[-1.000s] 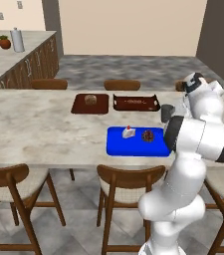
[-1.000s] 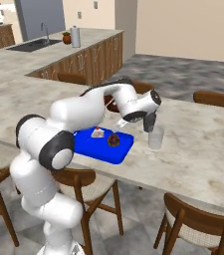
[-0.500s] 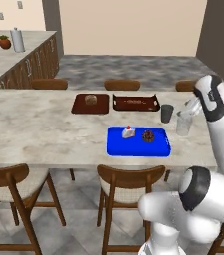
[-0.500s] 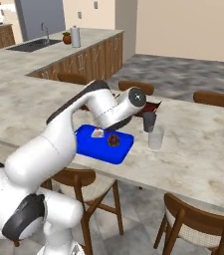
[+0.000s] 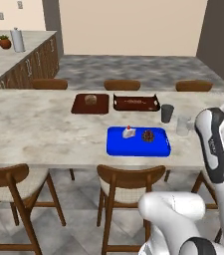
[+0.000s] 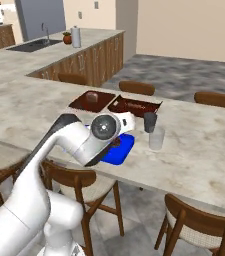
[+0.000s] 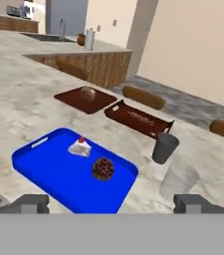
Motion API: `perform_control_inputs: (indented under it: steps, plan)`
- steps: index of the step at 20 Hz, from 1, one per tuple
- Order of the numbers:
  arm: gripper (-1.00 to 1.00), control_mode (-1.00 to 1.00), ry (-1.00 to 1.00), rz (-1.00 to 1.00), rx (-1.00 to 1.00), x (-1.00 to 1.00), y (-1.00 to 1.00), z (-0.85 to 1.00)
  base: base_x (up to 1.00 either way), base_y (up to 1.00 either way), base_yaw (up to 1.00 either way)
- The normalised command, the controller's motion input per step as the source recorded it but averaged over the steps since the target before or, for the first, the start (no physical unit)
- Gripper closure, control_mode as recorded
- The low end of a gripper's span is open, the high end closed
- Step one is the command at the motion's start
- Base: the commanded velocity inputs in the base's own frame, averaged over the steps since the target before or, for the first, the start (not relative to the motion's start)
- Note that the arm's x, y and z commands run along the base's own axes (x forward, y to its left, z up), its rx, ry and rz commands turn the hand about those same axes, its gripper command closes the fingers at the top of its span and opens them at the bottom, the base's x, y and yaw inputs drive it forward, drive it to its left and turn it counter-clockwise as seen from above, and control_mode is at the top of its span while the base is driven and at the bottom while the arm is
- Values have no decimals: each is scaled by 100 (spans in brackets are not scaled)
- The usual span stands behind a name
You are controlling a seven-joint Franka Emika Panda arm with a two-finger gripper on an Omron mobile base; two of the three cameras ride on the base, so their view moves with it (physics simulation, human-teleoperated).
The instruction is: Take the cakes from the fridge and place them on the empty tray on the dining counter.
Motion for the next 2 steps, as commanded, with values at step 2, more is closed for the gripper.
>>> perform_control_inputs:
  steps: [2]
  plan:
    - [-100,-100,-8,-20,5,-51,-63,18,0,0,0]
